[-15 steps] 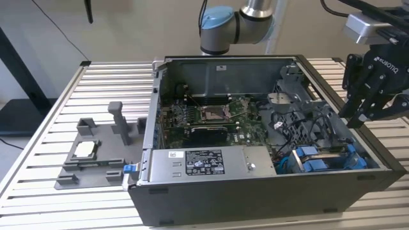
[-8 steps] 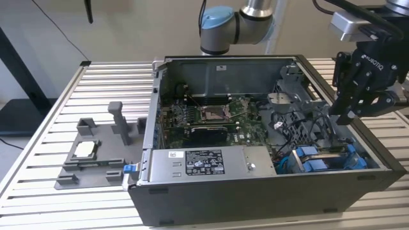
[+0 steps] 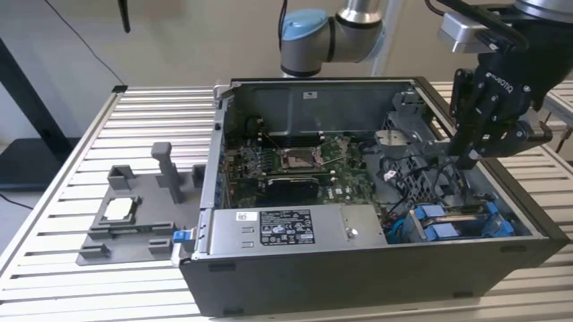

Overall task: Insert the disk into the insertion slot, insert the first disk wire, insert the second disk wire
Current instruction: 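Insert the second disk wire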

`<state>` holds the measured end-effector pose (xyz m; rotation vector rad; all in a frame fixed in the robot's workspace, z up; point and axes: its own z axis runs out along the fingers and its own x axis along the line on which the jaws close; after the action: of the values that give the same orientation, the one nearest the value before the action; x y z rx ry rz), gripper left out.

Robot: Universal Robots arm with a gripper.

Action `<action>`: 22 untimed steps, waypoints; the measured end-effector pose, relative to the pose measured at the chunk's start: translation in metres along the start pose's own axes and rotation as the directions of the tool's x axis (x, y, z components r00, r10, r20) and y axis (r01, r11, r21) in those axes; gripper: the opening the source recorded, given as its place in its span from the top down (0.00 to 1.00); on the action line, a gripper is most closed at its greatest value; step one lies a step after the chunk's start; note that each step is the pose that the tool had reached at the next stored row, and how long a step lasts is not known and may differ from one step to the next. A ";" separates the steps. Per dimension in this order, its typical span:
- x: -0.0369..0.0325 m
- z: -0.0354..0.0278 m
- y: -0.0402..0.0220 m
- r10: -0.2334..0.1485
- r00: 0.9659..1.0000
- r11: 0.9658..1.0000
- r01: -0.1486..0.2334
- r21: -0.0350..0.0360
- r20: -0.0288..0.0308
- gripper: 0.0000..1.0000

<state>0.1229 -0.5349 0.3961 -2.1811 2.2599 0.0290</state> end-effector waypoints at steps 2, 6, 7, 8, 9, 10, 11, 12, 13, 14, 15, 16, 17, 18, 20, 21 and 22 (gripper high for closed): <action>-0.0053 0.0011 0.0035 0.000 1.000 1.000 0.000 0.012 0.001 0.67; -0.0154 0.0036 0.0112 -0.001 1.000 0.999 0.001 0.039 -0.002 0.67; -0.0165 0.0041 0.0129 -0.001 1.000 0.999 0.001 0.044 -0.006 0.67; -0.0168 0.0045 0.0143 -0.001 1.000 0.999 0.002 0.046 -0.013 0.67; -0.0168 0.0047 0.0153 -0.002 1.000 0.999 0.003 0.047 -0.023 0.67; -0.0168 0.0049 0.0161 -0.004 0.999 0.999 0.006 0.048 -0.033 0.67; -0.0168 0.0050 0.0168 -0.007 0.999 0.999 0.010 0.049 -0.045 0.67; -0.0168 0.0052 0.0173 -0.011 0.998 0.999 0.014 0.050 -0.057 0.67; -0.0169 0.0055 0.0179 -0.014 0.998 0.999 0.018 0.052 -0.066 0.67; -0.0175 0.0061 0.0185 -0.016 0.997 0.998 0.020 0.056 -0.070 0.67; -0.0186 0.0068 0.0192 -0.018 0.997 0.998 0.022 0.064 -0.072 0.67; -0.0197 0.0075 0.0199 -0.019 0.997 0.997 0.024 0.071 -0.074 0.67; -0.0209 0.0082 0.0207 -0.019 0.997 0.997 0.025 0.079 -0.075 0.67; -0.0222 0.0087 0.0214 -0.020 0.997 0.996 0.027 0.086 -0.077 0.67; -0.0244 0.0095 0.0229 -0.023 0.996 0.995 0.031 0.099 -0.081 0.67; -0.0255 0.0098 0.0239 -0.023 0.996 0.994 0.032 0.105 -0.084 0.67; -0.0267 0.0101 0.0251 -0.024 0.996 0.993 0.033 0.110 -0.086 0.67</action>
<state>0.0986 -0.5072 0.3867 -2.1974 2.2129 -0.1890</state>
